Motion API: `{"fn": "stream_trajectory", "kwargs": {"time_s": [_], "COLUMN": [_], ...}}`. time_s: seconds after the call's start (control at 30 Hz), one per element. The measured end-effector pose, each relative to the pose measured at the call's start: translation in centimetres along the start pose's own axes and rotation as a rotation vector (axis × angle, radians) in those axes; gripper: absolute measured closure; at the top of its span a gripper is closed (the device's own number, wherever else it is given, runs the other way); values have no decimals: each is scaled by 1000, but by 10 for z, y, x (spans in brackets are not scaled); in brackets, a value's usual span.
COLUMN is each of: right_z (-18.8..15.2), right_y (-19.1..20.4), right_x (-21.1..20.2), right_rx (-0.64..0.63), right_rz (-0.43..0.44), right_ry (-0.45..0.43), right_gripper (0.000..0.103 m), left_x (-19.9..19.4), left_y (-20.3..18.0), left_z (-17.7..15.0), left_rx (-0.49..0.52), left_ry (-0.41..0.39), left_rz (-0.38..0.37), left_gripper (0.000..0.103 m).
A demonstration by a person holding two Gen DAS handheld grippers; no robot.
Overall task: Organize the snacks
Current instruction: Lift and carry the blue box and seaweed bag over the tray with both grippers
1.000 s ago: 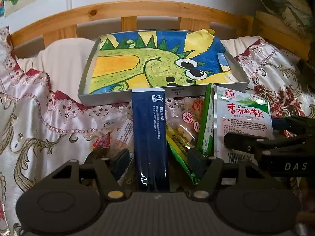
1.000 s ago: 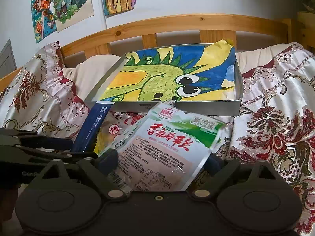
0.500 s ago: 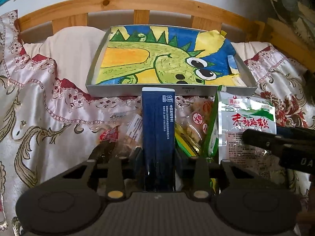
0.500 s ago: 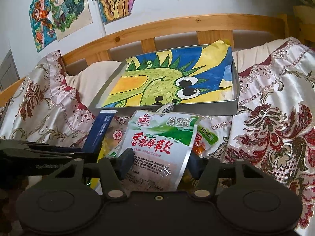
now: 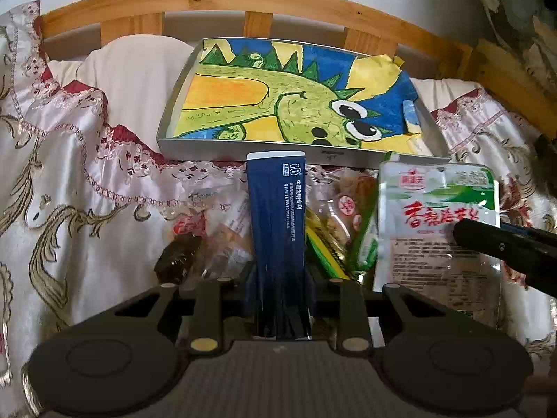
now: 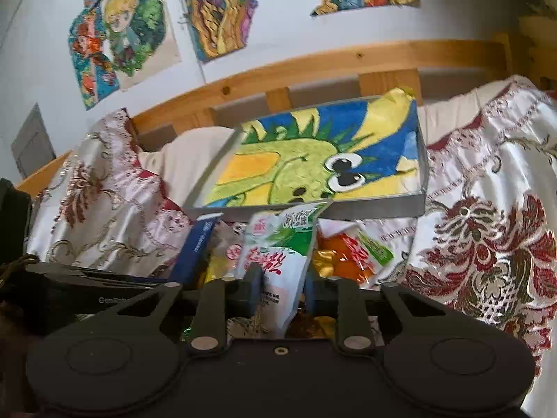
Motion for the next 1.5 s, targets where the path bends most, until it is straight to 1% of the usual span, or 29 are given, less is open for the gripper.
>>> {"fn": "stream_trajectory", "kwargs": {"time_s": [0.1,0.17,0.33,0.53,0.67,0.8,0.93,1.03,1.13,1.2,1.37,1.5], "right_z": [5,7,11,23,39,61,85,99,104,102,87,77], "right_y": [6,12,31,35,32,26,6,-15,-40,-55,-83,-95], "right_x": [-7,-13,-24,-34,-35,-16,11,34,56,71,110,128], "right_rx": [-9,-24,-98,-86,-98,-127,-91,-34,36,75,123,139], "right_rz": [41,76,127,150,155,132,102,72,40,19,-42,-71], "right_ry": [-20,-30,-72,-161,-246,-325,-396,-429,-433,-412,-337,-307], "right_gripper": [95,97,98,98,98,98,98,98,98,98,98,98], "left_x": [-8,-13,-24,-33,-30,-17,5,28,54,73,116,144], "left_y": [-1,-1,1,-4,-11,-21,-27,-33,-39,-40,-46,-49], "left_z": [0,0,2,17,40,72,104,123,140,147,149,144], "left_rx": [-19,-32,-69,-65,-44,-41,-64,-48,-46,-56,-65,-73], "left_ry": [-5,-8,-24,-54,-90,-129,-176,-201,-207,-201,-181,-160], "left_rz": [-14,-19,-20,-20,-15,-2,14,42,64,76,105,112], "left_gripper": [72,72,72,72,72,72,72,72,72,72,72,72]}}
Point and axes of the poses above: each gripper's, at about its wrist camera, not at the fingertips, and x roughly the way its jaws point, y to its left, z to its top, the point moved 2 cm from there along x, roughly the way its jaws point, and after that the axes turned 13 degrees about -y, right-handed, at the moved point
